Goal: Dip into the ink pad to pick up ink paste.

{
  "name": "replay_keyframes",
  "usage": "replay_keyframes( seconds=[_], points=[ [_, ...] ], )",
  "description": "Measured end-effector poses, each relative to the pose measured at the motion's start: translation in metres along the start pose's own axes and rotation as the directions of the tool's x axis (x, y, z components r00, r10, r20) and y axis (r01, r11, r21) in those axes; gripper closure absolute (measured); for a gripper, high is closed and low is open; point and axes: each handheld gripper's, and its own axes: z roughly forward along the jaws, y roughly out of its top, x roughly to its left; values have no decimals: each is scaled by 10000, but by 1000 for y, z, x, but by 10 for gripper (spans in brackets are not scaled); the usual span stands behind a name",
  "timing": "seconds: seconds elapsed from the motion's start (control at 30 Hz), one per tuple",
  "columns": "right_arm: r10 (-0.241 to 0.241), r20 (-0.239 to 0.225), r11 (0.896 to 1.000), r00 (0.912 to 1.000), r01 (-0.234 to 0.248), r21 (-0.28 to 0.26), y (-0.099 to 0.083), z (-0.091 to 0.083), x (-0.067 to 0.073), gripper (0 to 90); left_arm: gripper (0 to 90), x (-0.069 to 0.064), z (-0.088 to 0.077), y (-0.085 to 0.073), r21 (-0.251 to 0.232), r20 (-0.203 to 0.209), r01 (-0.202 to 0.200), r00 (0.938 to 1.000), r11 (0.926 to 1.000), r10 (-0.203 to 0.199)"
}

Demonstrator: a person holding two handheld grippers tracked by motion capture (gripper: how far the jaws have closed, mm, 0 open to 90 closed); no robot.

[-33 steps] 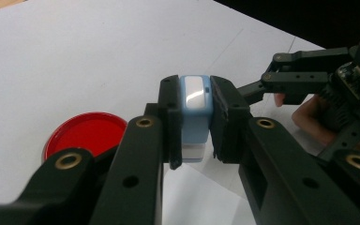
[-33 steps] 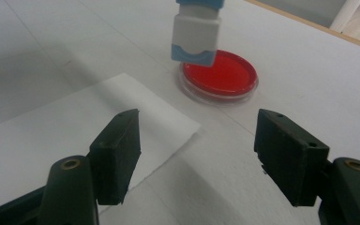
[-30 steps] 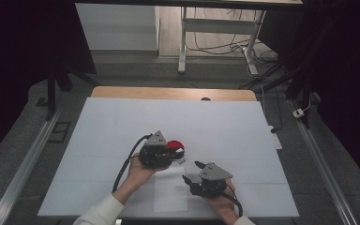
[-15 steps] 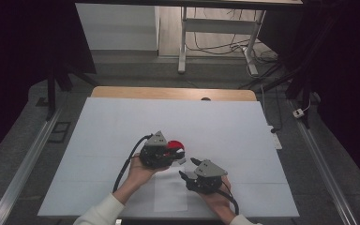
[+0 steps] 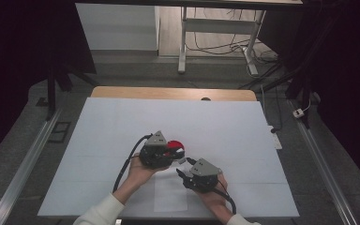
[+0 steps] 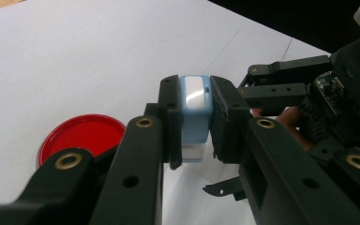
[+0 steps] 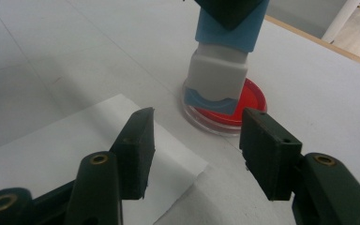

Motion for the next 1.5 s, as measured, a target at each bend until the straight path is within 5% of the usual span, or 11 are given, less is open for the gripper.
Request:
replay_keyframes(
  seconds=[1.5],
  points=[
    [118,634,9997,9979,-132,226,5,8,2,626,751,-3,6,-1,138,49,-121,9999,9998,120]
  ],
)
